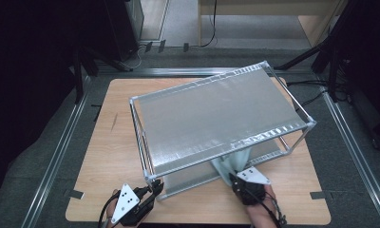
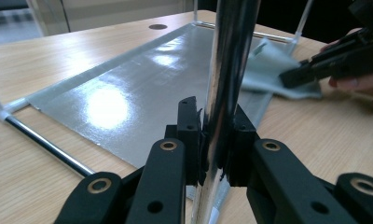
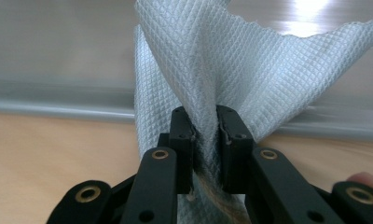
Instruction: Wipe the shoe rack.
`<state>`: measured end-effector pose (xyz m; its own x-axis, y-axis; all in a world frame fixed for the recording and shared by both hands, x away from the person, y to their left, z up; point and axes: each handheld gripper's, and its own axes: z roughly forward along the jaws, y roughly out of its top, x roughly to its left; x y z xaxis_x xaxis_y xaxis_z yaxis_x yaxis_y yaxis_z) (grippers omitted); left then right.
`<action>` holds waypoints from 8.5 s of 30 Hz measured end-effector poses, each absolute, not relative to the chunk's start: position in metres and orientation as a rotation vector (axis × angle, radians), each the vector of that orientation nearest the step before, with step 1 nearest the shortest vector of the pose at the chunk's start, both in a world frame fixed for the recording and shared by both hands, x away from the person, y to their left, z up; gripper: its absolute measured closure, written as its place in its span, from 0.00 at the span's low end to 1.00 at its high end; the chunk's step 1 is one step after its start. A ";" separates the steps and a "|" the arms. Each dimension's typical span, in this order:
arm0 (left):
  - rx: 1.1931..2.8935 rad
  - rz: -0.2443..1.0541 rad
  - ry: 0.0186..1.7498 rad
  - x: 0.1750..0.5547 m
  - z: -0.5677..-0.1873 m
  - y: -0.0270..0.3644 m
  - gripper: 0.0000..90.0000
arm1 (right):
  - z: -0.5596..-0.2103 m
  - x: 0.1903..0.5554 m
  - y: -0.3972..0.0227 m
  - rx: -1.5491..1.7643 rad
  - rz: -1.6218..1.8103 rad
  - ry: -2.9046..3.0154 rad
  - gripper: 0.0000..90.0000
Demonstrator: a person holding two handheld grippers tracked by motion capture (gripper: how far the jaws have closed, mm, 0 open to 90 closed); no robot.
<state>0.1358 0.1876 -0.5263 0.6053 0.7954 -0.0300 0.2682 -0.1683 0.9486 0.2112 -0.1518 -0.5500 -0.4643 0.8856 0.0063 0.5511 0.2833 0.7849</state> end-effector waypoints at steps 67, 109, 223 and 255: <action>1.773 0.578 0.820 0.131 -0.528 0.176 0.90 | -0.548 0.226 -0.167 1.315 1.024 2.074 0.87; 1.719 0.630 0.969 0.135 -0.528 0.218 0.89 | -0.438 0.205 -0.269 1.394 1.156 1.450 0.89; 1.778 0.572 0.821 0.122 -0.530 0.170 0.90 | -0.413 0.206 -0.140 0.952 1.325 1.747 0.90; 1.770 0.558 0.818 0.124 -0.532 0.167 0.90 | -0.421 0.161 -0.088 0.871 1.480 1.944 0.90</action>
<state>0.1244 0.1671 -0.5318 0.6567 0.7539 -0.0161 0.2603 -0.2066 0.9432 0.1612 -0.0876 -0.4209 -0.6449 0.7635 -0.0348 0.1695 0.1872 0.9676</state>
